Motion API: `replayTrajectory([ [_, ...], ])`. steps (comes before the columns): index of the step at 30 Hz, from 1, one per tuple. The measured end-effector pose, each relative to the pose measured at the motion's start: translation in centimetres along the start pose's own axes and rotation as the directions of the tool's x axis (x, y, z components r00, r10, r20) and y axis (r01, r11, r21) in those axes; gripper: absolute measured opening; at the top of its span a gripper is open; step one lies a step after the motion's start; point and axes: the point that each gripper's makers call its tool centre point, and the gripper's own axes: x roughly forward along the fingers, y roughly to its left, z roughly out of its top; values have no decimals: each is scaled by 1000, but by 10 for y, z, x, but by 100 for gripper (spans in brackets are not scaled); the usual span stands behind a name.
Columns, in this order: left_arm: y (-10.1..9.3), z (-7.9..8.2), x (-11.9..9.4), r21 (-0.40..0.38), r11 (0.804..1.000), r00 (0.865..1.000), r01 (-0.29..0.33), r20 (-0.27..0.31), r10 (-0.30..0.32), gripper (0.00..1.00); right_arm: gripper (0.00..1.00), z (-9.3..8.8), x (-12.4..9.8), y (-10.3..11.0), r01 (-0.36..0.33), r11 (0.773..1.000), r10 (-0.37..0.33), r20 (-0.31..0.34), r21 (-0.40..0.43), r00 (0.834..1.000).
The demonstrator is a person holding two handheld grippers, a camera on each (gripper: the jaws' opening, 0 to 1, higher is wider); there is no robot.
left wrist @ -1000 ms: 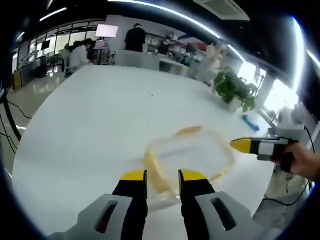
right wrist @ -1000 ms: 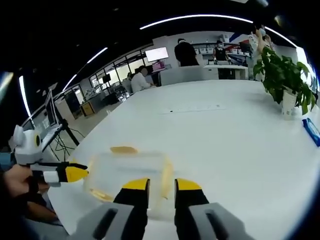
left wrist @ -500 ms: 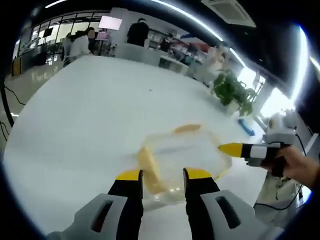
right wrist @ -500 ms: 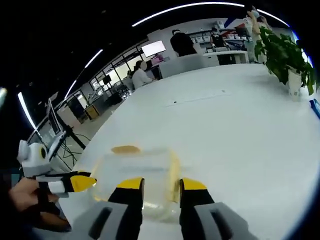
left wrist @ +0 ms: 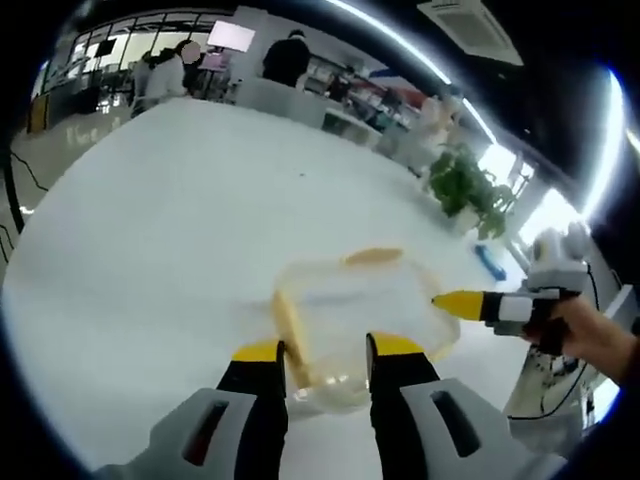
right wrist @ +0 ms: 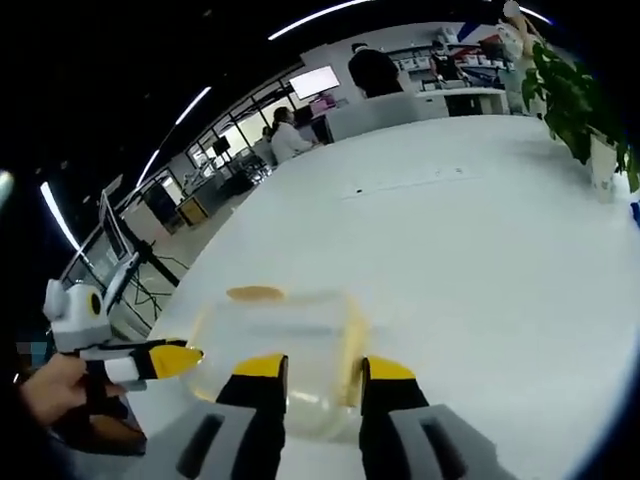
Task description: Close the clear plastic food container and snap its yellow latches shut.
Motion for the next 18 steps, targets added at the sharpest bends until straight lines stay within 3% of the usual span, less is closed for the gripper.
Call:
replayTrajectory([
  [10,1,-3,0,-28,1000,1000,0,14,0,26,24,-1,1,-1,-51,998,54,-62,44,997],
  [14,1,-2,0,-28,1000,1000,7,8,-6,25,23,0,2,-1,-61,998,62,-90,24,994],
  [16,-2,-3,-1,-38,999,1000,26,6,-25,25,22,-6,1,-10,-39,995,49,-116,87,992],
  [17,1,-4,-3,-41,999,1000,18,6,-18,25,22,-4,0,-8,-97,993,105,-122,64,987],
  [18,0,-4,-2,-39,999,1000,17,4,-17,25,22,-3,0,-7,-91,995,94,-125,27,988],
])
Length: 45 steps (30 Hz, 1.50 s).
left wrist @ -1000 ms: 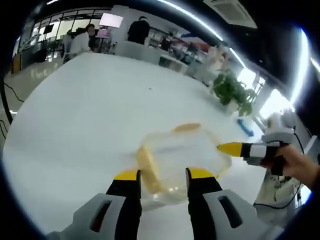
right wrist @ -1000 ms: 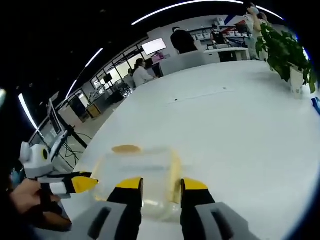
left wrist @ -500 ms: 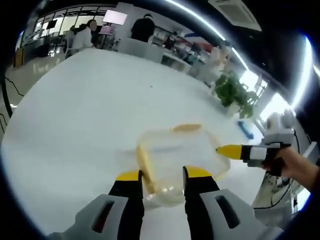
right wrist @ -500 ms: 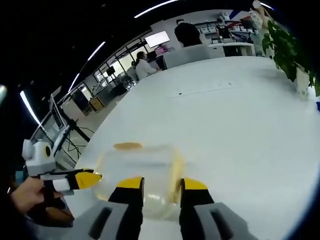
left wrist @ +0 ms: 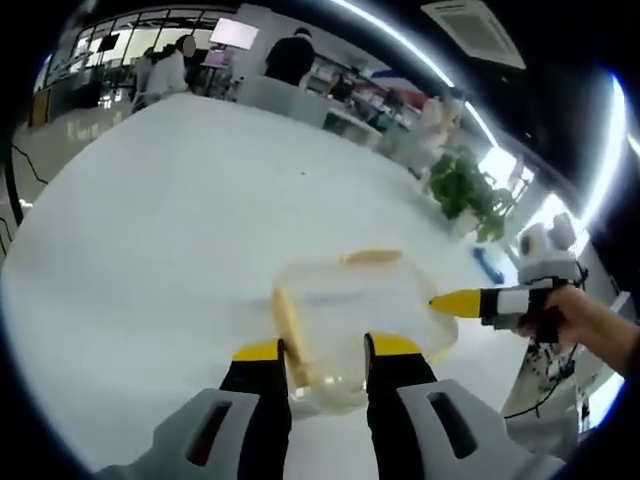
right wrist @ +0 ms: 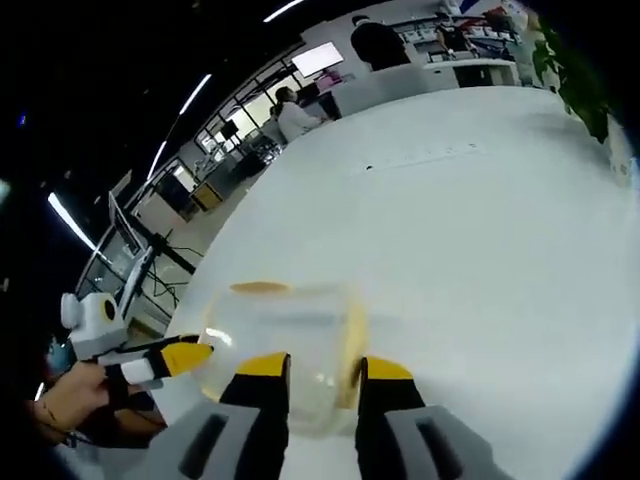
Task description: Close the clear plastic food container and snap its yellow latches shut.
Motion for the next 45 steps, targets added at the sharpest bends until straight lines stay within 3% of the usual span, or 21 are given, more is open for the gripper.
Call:
replayTrajectory([
  [1,0,0,0,5,1000,1000,-2,-2,2,25,22,-3,0,8,25,1000,-25,2,-2,1000],
  [3,2,1,0,1,1000,1000,1,2,-1,26,22,-1,0,7,18,1000,-19,52,22,998],
  [10,3,7,7,13,1000,1000,-1,12,1,26,23,1,0,6,39,998,-45,122,51,992],
  [18,3,10,9,31,999,1000,25,1,-25,28,25,-4,-5,8,67,995,-77,131,74,988],
  [27,3,13,11,51,997,998,54,16,-55,31,31,-3,-7,9,108,994,-108,155,5,982],
  [30,7,16,5,70,997,999,20,34,-23,32,37,4,-11,12,108,994,-103,181,-21,978],
  [34,12,19,-4,71,997,999,29,42,-32,34,36,17,-18,15,103,994,-91,208,-47,974],
  [40,15,32,-14,117,993,998,31,51,-37,34,35,32,-20,23,94,990,-69,219,-107,973],
  [45,10,43,-16,207,978,997,40,54,-52,31,35,35,-17,35,68,985,-34,205,-161,978],
])
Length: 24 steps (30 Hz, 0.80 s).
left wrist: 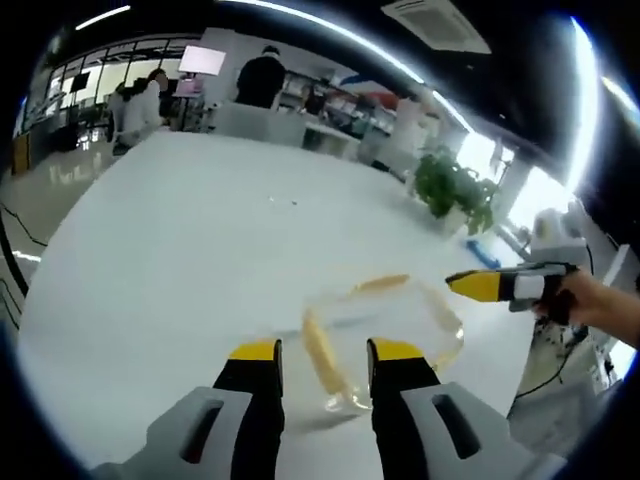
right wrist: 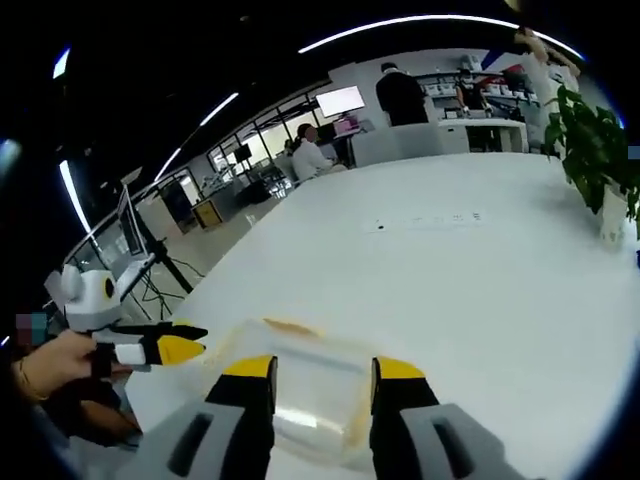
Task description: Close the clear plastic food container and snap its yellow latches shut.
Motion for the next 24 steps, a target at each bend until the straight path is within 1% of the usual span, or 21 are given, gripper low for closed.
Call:
replayTrajectory([
  [3,-11,2,1,93,995,999,31,-24,-28,32,34,0,2,4,-13,1000,13,-12,-26,1000],
  [5,-20,0,3,180,982,998,52,-50,-44,33,34,-1,4,7,-27,999,26,-28,-43,999],
  [7,-26,1,6,228,972,998,58,-52,-47,33,34,0,5,9,-39,998,37,-32,-55,999],
  [10,-37,1,8,260,962,996,77,-55,-65,33,33,0,7,12,-53,996,50,-40,-71,998],
  [14,-49,-3,15,325,939,992,114,-84,-91,33,33,2,12,16,-78,993,74,-46,-92,996],
  [22,-60,-3,23,342,929,988,143,-100,-115,32,32,-1,21,23,-106,987,98,-73,-119,992],
  [24,-64,-3,26,354,923,987,152,-106,-122,32,31,-1,23,23,-108,987,99,-79,-121,992],
])
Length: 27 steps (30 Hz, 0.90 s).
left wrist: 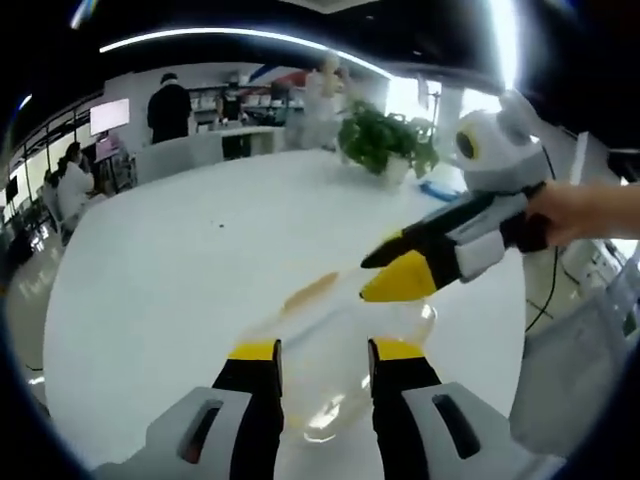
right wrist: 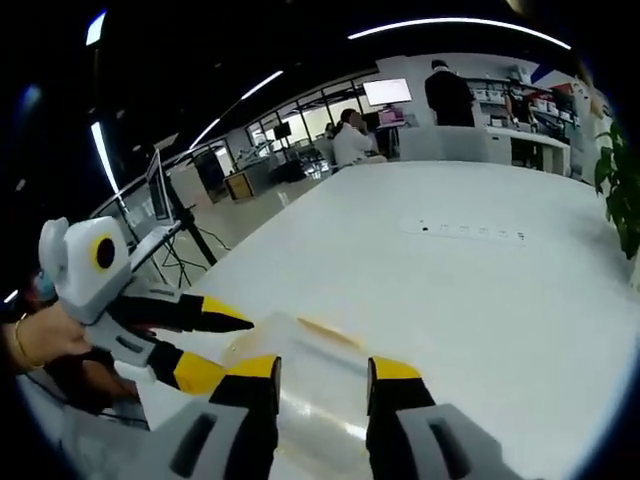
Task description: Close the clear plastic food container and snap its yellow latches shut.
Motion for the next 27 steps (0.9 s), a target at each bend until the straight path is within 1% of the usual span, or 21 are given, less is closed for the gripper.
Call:
replayTrajectory([
  [13,-15,-3,13,82,996,998,44,-48,-40,31,29,-2,18,14,-50,999,50,-34,-19,998],
  [15,-16,-4,14,106,993,997,47,-60,-41,31,29,-2,19,15,-53,998,52,-36,-24,998],
  [16,-15,-4,14,126,991,998,33,-63,-25,31,29,-1,20,15,-56,998,55,-38,-27,998],
  [19,-13,-3,16,134,991,998,25,-67,-16,29,29,-1,22,16,-61,998,59,-41,-32,997],
  [23,-19,-3,14,148,988,997,50,-72,-40,30,29,1,25,17,-66,997,64,-47,-49,997],
  [25,-23,-6,12,171,983,995,60,-84,-47,32,29,3,26,16,-64,996,61,-45,-57,997],
  [26,-25,-10,10,185,981,993,66,-105,-47,32,29,5,27,15,-61,996,59,-41,-63,997],
  [27,-26,-12,9,200,977,992,70,-114,-48,32,29,6,27,14,-59,996,56,-40,-64,998],
])
